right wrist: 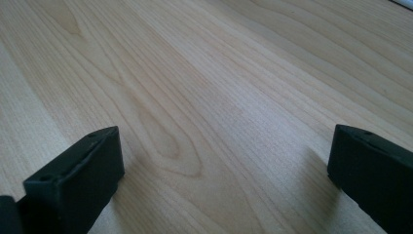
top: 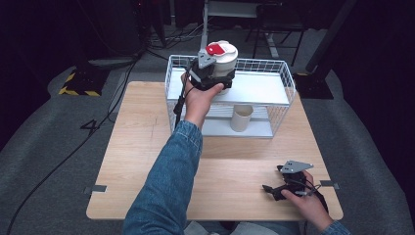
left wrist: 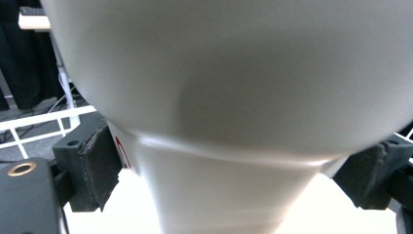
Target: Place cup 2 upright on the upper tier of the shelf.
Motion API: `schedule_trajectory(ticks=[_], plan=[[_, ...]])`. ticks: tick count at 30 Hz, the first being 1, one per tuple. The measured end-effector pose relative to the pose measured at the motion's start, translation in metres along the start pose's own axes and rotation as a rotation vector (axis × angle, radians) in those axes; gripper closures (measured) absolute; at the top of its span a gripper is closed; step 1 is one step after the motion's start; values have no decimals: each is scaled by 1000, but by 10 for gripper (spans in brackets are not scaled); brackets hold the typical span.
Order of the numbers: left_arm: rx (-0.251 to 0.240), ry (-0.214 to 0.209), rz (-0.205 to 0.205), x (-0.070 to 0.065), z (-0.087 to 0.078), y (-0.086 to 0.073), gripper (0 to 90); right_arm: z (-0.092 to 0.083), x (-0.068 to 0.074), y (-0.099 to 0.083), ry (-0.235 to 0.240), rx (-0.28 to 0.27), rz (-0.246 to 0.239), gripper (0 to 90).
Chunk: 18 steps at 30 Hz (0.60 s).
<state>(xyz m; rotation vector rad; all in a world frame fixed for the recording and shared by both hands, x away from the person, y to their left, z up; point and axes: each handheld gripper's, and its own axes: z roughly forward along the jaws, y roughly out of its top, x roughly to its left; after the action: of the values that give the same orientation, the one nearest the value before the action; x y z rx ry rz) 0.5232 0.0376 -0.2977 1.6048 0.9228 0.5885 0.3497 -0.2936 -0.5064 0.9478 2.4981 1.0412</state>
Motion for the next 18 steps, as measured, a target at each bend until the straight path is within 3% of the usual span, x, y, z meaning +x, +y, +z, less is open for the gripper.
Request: schedule_trajectory(ticks=[7,11,14,18], plan=[[6,8,21,-2,3,0,114,0,0,0,0,0,0,0],[6,18,23,-4,5,0,109,0,0,0,0,0,1,0],[7,29,0,-5,7,0,98,0,0,0,0,0,1,0],[0,40,10,-6,7,1,91,0,0,0,0,0,1,0]])
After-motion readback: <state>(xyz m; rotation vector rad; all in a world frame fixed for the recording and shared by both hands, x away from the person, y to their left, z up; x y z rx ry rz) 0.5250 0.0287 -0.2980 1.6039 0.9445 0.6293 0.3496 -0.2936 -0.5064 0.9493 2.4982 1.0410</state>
